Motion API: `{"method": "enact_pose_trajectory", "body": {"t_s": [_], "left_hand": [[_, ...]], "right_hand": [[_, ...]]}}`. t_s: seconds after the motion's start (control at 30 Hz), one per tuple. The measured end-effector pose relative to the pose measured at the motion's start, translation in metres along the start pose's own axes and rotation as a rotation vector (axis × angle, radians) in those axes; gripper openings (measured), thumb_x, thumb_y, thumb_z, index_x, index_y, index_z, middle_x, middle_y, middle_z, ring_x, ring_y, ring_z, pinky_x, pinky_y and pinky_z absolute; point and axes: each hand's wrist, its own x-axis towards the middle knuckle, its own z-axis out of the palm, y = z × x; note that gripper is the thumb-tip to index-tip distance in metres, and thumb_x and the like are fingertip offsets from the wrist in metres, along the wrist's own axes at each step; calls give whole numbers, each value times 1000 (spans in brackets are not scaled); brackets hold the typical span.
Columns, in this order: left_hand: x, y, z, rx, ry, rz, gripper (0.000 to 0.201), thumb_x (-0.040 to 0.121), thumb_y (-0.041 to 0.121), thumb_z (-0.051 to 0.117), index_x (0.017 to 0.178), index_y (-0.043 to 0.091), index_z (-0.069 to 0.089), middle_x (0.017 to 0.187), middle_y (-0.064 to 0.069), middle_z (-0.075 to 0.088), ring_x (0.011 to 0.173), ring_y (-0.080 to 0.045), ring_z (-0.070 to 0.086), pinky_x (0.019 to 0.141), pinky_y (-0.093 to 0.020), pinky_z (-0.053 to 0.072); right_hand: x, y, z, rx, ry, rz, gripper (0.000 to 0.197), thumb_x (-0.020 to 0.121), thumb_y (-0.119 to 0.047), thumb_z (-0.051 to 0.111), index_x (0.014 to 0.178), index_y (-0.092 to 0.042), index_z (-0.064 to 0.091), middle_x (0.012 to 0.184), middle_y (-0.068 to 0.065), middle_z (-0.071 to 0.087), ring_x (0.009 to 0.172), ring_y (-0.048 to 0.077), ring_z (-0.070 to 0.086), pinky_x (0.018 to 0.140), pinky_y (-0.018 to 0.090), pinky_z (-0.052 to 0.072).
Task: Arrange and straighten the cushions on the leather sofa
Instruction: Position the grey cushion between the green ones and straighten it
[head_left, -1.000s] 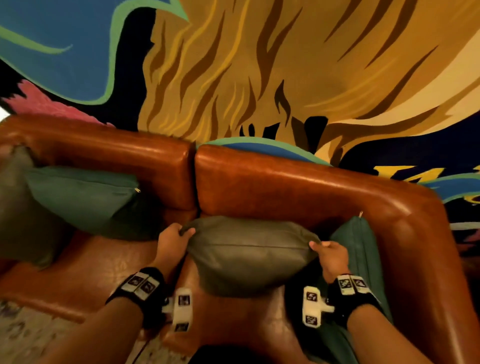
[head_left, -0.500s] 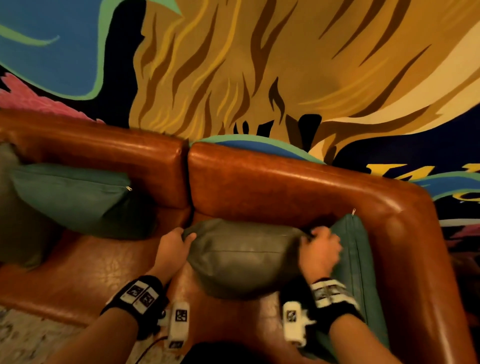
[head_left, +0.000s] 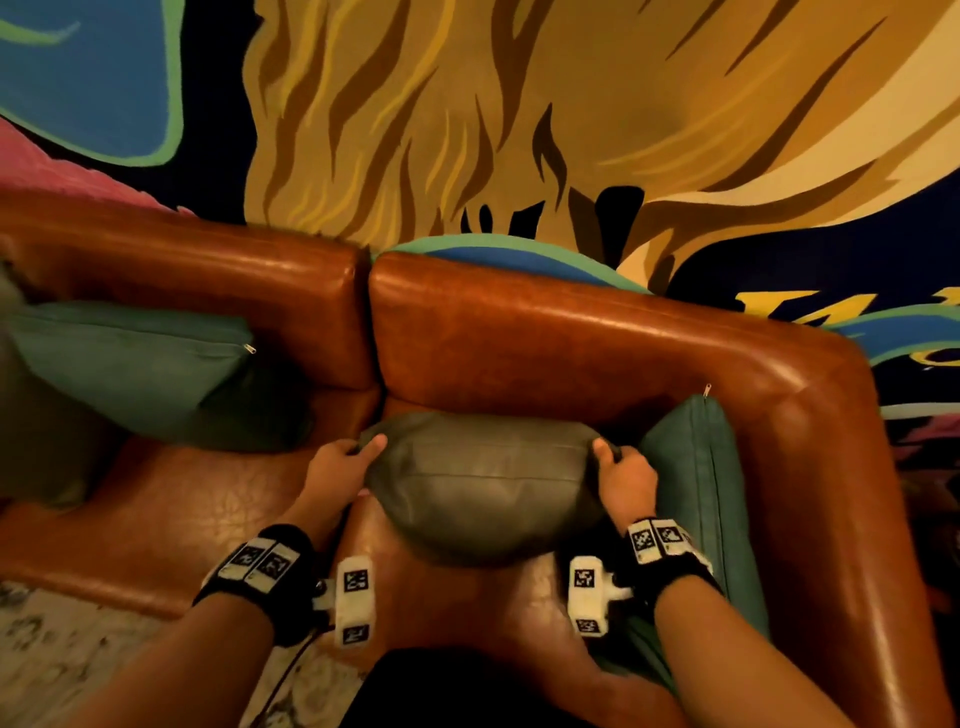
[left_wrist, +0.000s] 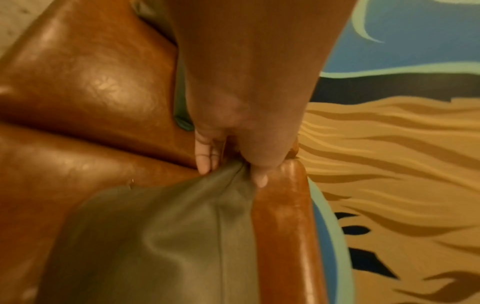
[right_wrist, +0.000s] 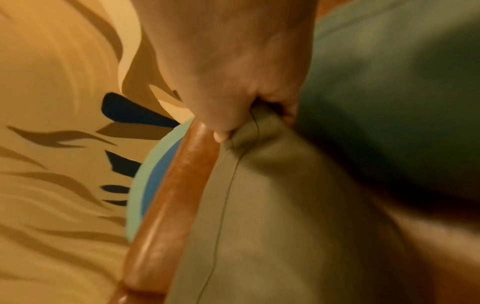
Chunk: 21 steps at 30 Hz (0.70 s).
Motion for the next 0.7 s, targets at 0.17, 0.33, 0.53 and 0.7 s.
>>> {"method": "enact_pose_trajectory", "body": {"t_s": [0.17, 0.33, 0.53, 0.7], "left_hand": [[-14, 19, -36, -96, 51, 25, 19, 92, 17, 69, 74, 9, 69, 62, -6, 66, 41, -2, 59, 42, -14, 45], [-12, 38, -45, 213, 105, 95, 32, 88, 28, 72, 70, 2, 69, 59, -9, 68, 54, -20, 67, 56, -38, 59], [-68, 138, -11, 607, 135, 559, 48, 77, 48, 56, 61, 3, 61, 65, -15, 66, 66, -27, 63, 59, -33, 36], [-87, 134, 45, 570, -422, 781, 39, 91, 52, 55, 124, 33, 64, 133, 1, 65, 123, -15, 58, 102, -35, 44]], "right_hand": [[-13, 8, -28, 100, 139, -243, 46, 89, -37, 72, 67, -2, 52, 58, 14, 54, 56, 23, 48, 53, 23, 30], [-14, -2, -13, -126, 6, -139, 33, 83, -36, 78, 89, -7, 64, 91, 18, 64, 91, 39, 62, 75, 38, 43], [-123, -82, 14, -4, -260, -685, 123, 61, -94, 54, 158, -24, 24, 140, -1, 33, 130, 14, 32, 114, 31, 31], [-99, -61, 15, 404, 73, -485, 11, 86, -18, 70, 85, -28, 64, 82, -9, 67, 78, 7, 63, 75, 32, 47]]}}
